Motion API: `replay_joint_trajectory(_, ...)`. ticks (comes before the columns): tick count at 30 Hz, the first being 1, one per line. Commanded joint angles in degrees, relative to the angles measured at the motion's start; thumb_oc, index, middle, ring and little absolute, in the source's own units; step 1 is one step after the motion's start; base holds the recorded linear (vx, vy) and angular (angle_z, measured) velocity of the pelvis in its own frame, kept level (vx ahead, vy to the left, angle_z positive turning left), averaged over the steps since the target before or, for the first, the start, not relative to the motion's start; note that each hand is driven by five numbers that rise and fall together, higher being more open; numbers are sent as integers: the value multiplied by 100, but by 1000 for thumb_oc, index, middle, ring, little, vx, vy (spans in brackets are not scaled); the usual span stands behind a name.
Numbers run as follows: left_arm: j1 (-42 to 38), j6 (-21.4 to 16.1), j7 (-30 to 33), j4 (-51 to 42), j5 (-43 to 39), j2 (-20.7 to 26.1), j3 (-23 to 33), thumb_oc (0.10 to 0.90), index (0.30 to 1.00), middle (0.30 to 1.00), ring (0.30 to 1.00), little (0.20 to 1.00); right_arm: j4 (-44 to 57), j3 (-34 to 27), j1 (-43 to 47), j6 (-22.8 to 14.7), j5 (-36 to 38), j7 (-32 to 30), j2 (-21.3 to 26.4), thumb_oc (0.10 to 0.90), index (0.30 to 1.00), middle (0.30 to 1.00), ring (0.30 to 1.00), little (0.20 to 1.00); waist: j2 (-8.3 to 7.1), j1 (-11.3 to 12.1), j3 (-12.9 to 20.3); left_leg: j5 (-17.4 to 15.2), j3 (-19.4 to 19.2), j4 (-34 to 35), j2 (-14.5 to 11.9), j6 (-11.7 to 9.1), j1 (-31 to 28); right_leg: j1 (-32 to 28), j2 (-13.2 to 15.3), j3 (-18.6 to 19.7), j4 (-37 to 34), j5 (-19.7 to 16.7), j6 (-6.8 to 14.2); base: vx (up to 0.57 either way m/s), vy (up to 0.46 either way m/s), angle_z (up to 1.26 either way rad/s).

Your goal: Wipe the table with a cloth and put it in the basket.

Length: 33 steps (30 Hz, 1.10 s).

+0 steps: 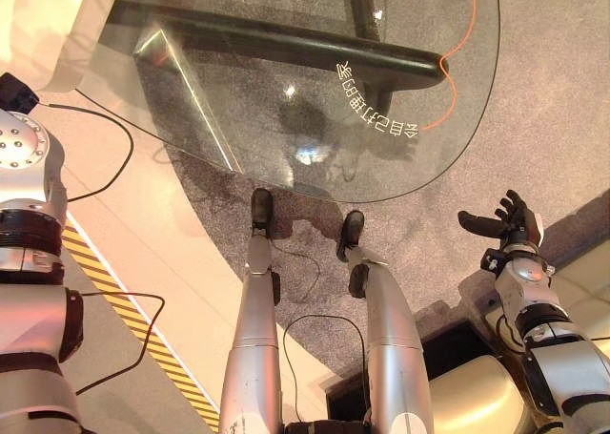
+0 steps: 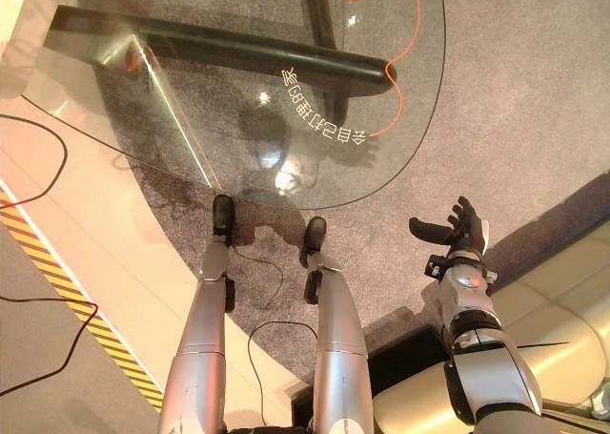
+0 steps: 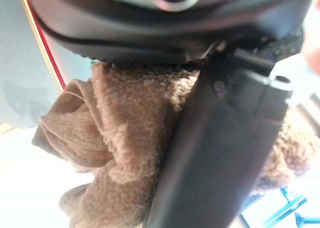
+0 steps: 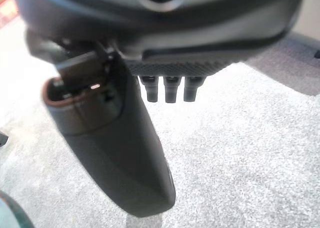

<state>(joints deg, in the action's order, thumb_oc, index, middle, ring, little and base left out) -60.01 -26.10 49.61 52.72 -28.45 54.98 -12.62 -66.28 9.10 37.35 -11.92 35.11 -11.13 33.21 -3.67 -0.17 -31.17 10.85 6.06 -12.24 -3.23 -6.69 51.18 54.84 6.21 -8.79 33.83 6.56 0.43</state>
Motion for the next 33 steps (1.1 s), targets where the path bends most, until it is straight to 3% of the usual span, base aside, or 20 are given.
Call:
replay_joint_trajectory(1,-740,-66,-157,-3,-48,800,362,100,300,300,300,200,21,-127,-541,-247,77,-38,522,800,900,900,900,900,169,11,138,-1070,-579,-1223,235,494,87,-619,-433,146,-995,-370,156,0,0,0)
replay_joint_trajectory(21,-644,1423,-1829,351,-682,843,62,100,300,300,300,200,175,-224,-610,-215,50,-44,632,800,900,900,900,900,203,-48,138,-1028,-640,-1148,234,518,23,-656,-419,160,-1113,-446,208,0,0,0)
replay_joint_trajectory(33,-873,1768,-2228,521,-875,872,-193,100,300,300,300,200,202,-228,-578,-225,66,-32,661,800,900,900,900,900,236,-90,138,-949,-672,-1057,219,496,52,-633,-414,160,-1217,-515,240,-7,-2,0)
